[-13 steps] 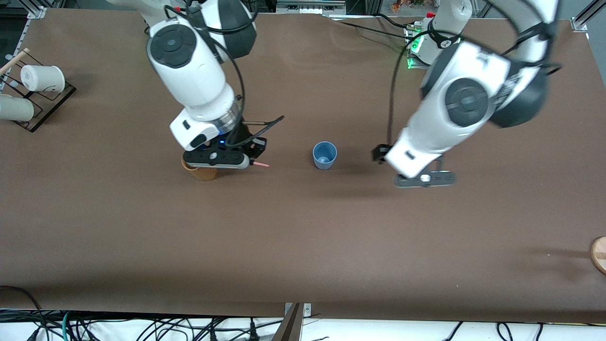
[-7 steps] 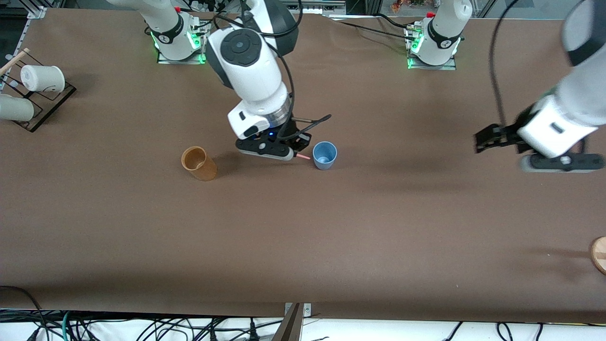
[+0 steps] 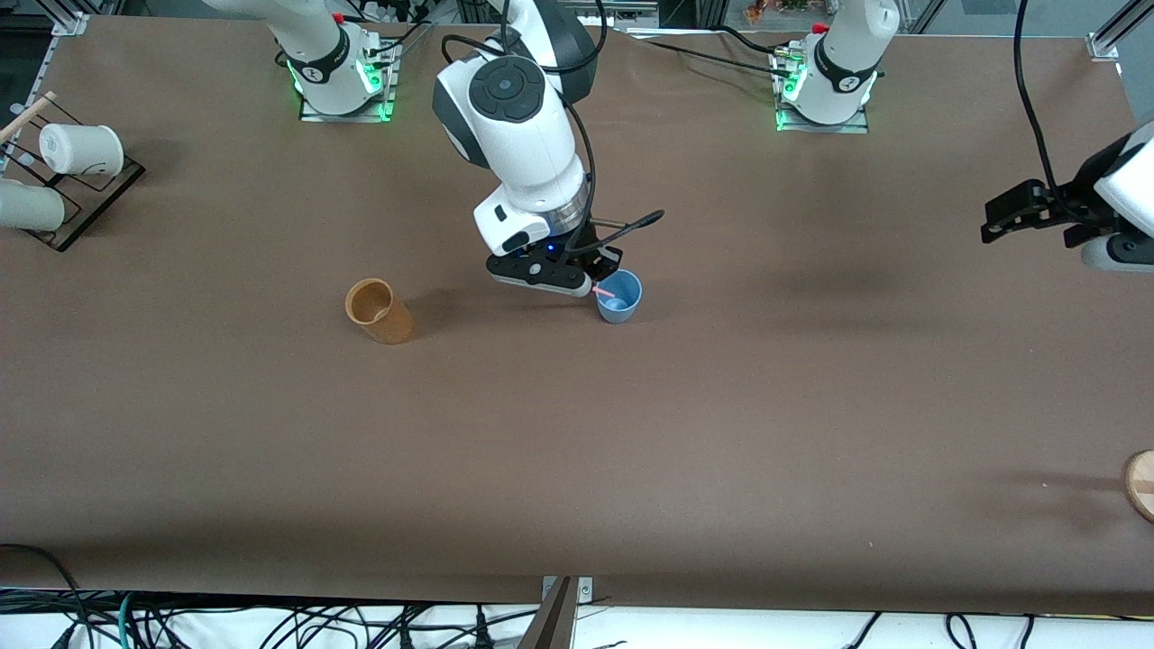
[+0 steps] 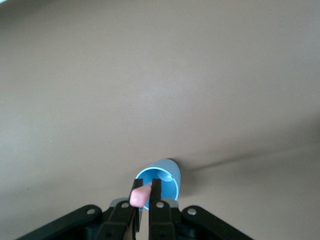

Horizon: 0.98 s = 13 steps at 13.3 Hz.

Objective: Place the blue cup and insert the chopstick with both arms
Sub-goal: 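Move the chopstick over the blue cup while the left gripper withdraws, then lower the pink chopstick into the blue cup with the right gripper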

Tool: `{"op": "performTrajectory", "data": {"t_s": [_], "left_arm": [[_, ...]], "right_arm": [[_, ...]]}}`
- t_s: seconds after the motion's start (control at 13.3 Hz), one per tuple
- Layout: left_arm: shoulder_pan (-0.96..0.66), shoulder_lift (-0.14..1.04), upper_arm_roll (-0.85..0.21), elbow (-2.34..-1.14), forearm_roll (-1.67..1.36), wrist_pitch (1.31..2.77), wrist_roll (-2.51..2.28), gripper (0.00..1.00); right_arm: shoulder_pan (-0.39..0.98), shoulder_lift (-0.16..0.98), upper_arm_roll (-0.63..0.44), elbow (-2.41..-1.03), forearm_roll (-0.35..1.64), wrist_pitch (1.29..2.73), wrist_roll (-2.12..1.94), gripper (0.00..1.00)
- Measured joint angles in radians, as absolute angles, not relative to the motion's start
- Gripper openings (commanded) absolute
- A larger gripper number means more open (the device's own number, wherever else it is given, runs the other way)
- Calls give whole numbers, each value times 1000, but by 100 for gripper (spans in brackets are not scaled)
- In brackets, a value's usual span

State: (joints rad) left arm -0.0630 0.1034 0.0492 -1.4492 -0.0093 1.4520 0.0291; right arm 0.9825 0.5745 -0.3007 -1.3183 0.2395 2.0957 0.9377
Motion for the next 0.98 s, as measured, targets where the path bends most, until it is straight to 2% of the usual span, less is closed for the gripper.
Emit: {"op": "performTrajectory", "data": {"t_s": [0.23, 0.3, 0.45, 0.53, 0.98], "left_arm": [[-49, 81, 52, -1514, -38, 1475, 28, 100], [-44, 81, 54, -1521, -39, 1477, 28, 100], [-39, 81, 54, -1523, -40, 1480, 28, 100], [-39, 81, 54, -1523, -40, 1480, 28, 100], [-39, 83, 53, -1523, -40, 1491, 28, 100]], "right_arm": [[1009, 598, -300, -1318, 239, 2097, 947, 0], [1012, 605, -300, -1318, 239, 2097, 947, 14], [1013, 621, -301, -1318, 239, 2097, 947, 87], [1013, 627, -301, -1318, 239, 2097, 947, 100], [1011, 635, -327, -1314, 212, 2099, 946, 100]]}}
